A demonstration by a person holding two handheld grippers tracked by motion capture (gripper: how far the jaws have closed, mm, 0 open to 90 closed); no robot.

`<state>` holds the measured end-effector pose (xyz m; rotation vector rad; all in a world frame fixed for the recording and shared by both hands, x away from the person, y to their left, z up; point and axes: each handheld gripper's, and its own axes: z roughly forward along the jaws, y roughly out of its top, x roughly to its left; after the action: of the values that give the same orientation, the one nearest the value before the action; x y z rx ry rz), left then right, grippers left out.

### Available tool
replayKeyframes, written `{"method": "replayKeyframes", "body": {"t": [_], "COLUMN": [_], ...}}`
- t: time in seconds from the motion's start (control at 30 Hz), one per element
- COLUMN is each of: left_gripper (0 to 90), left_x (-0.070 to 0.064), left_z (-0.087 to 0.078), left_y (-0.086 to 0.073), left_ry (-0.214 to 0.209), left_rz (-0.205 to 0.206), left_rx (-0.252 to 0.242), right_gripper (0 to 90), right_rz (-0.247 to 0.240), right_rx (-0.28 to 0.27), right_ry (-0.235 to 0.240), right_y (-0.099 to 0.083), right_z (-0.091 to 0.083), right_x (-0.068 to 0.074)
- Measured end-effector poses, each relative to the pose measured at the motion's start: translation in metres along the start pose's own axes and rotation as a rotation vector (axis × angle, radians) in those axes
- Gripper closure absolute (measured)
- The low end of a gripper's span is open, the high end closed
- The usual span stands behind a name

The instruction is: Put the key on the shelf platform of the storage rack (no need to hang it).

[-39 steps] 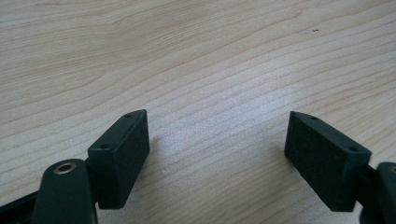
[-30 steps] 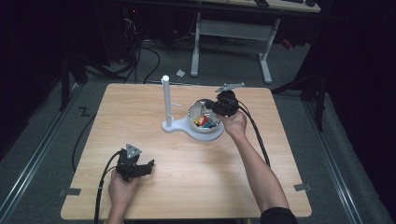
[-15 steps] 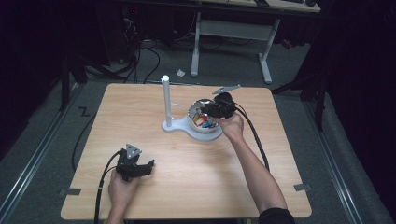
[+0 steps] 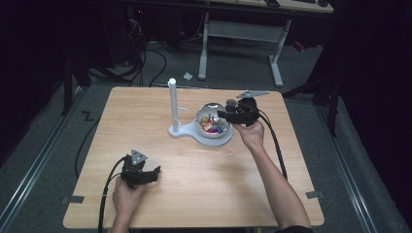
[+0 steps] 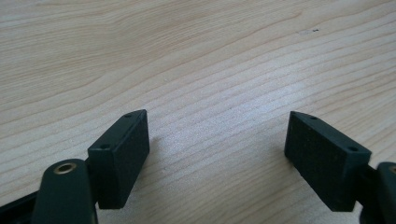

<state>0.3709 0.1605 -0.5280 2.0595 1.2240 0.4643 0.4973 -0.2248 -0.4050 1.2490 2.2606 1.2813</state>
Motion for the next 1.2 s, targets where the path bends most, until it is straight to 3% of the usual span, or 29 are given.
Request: {"method": "replayKeyframes", "body": {"t": [0.27, 0.47, 0.7, 0.83, 1.2], "left_gripper": [22.6, 22.6, 22.6, 22.7, 22.8], "left_x": [0.000, 0.000, 0.000, 0.000, 0.000], "left_z": [0.000, 0.000, 0.000, 0.000, 0.000], "left_y": [0.000, 0.000, 0.000, 0.000, 0.000], "left_ry": [0.000, 0.000, 0.000, 0.000, 0.000], "left_rz": [-0.001, 0.000, 0.000, -0.001, -0.001], "left_rx": [-0.001, 0.000, 0.000, 0.000, 0.000], "right_gripper": [51.8, 55.0, 55.0, 55.0, 55.0], "right_rz": [0.004, 0.041, 0.033, 0.045, 0.045], "right_rx": [-0.050, -0.105, -0.103, -0.138, -0.163], "right_ry": [-0.052, -0.046, -0.072, -0.071, -0.098], "right_y": [-0.009, -0.016, -0.021, -0.026, -0.038], "right_z": [-0.036, -0.056, -0.074, -0.088, -0.118], "right_x": [-0.005, -0.010, -0.009, -0.008, -0.004]}}
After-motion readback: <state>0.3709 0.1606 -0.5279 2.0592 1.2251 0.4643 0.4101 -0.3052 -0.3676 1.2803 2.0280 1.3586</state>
